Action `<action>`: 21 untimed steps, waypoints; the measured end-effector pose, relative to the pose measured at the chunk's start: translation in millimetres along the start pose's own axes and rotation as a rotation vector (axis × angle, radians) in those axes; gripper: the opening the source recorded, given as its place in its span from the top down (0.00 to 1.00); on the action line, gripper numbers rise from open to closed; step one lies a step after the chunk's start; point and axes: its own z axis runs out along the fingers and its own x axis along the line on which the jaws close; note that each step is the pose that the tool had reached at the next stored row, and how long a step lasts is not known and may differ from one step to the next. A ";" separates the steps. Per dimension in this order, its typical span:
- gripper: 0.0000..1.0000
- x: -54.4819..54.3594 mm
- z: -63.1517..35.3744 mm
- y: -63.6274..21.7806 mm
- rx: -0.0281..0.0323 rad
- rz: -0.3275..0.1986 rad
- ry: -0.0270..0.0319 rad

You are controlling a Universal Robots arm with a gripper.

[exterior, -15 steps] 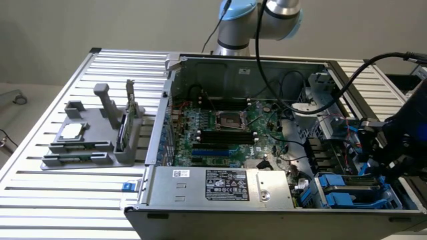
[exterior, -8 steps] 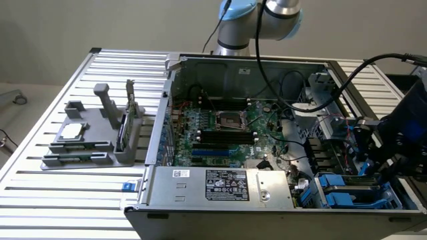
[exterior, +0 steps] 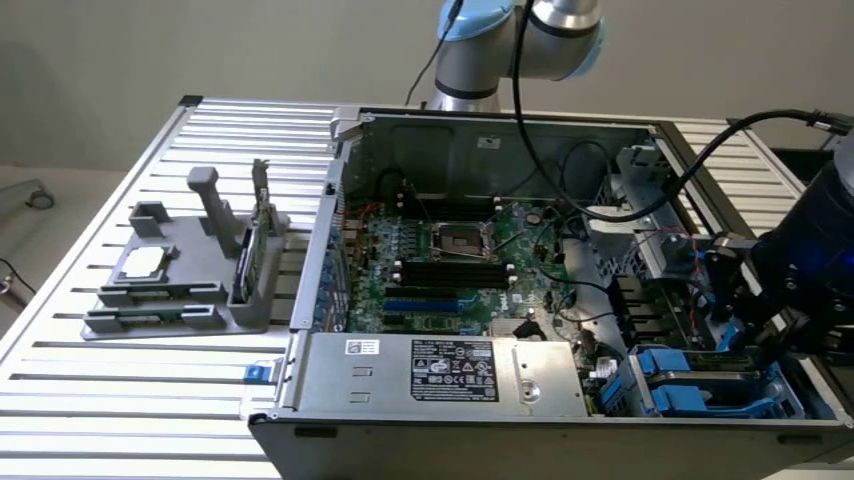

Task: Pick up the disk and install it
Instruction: 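Insert the first disk wire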

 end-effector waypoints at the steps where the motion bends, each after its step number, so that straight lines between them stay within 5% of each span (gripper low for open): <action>1: 0.73 0.9 0.4 0.8 0.0005 0.003 -0.0003; 21: 0.73 7.0 4.2 12.3 0.0108 0.120 -0.0147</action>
